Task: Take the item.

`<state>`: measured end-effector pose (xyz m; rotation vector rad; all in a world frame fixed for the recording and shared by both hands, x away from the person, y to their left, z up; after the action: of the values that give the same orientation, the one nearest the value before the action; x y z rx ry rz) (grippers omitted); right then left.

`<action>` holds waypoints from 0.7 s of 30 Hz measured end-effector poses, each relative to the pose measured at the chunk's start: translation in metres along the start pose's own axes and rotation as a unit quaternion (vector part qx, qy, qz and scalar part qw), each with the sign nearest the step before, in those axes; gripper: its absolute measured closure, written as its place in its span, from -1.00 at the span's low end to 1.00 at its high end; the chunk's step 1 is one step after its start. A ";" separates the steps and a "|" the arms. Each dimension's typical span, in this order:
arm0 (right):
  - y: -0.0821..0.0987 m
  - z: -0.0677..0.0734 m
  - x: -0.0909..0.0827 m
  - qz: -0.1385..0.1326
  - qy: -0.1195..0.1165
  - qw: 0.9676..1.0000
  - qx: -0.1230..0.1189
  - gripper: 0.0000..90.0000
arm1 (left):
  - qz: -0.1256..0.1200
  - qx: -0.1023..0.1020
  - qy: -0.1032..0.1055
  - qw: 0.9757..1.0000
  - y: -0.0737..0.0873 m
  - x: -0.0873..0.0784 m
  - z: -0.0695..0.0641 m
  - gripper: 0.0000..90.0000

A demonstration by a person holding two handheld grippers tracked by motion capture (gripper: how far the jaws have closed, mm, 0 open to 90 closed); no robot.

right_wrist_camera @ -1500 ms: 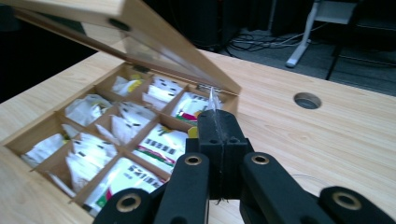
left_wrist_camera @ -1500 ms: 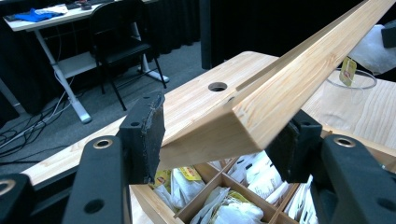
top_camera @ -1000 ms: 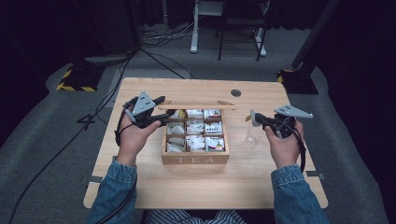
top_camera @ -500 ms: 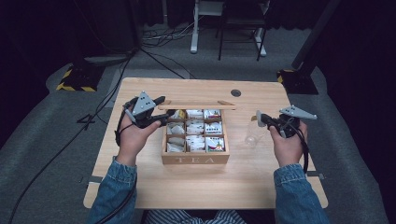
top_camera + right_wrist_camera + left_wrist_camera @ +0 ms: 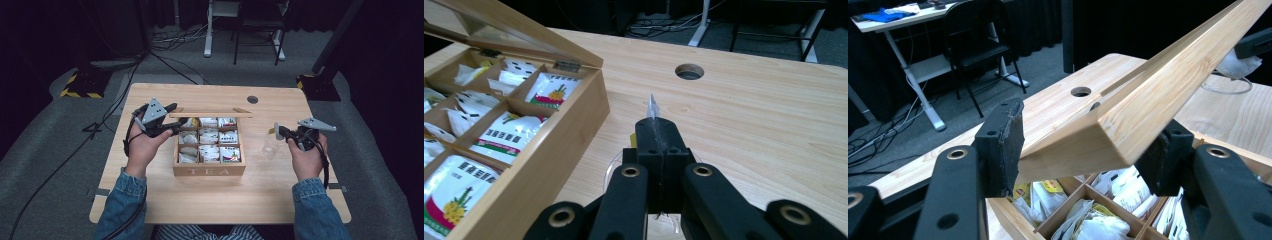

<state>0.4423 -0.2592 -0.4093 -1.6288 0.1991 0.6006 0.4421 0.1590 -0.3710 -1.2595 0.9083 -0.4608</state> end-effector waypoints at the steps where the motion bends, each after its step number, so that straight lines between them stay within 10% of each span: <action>1: 0.001 0.000 0.001 0.001 0.001 1.000 0.000 1.00 | 0.000 0.000 0.000 1.000 0.000 0.000 0.000 -0.05; 21: 0.019 -0.011 0.005 0.004 0.023 1.000 0.002 0.58 | 0.001 -0.001 0.001 1.000 0.000 0.000 0.000 -0.06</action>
<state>0.4409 -0.2716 -0.4275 -1.6391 0.2410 0.5679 0.4418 0.1589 -0.3715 -1.2599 0.9113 -0.4598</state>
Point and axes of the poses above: each handheld gripper's, and its own axes: x roughly forward along the jaws, y roughly out of its underside, z roughly to its left, the point moved 3 cm from there along x, roughly forward along the jaws, and after that the axes turned 10 degrees about y, right-handed, at the moved point
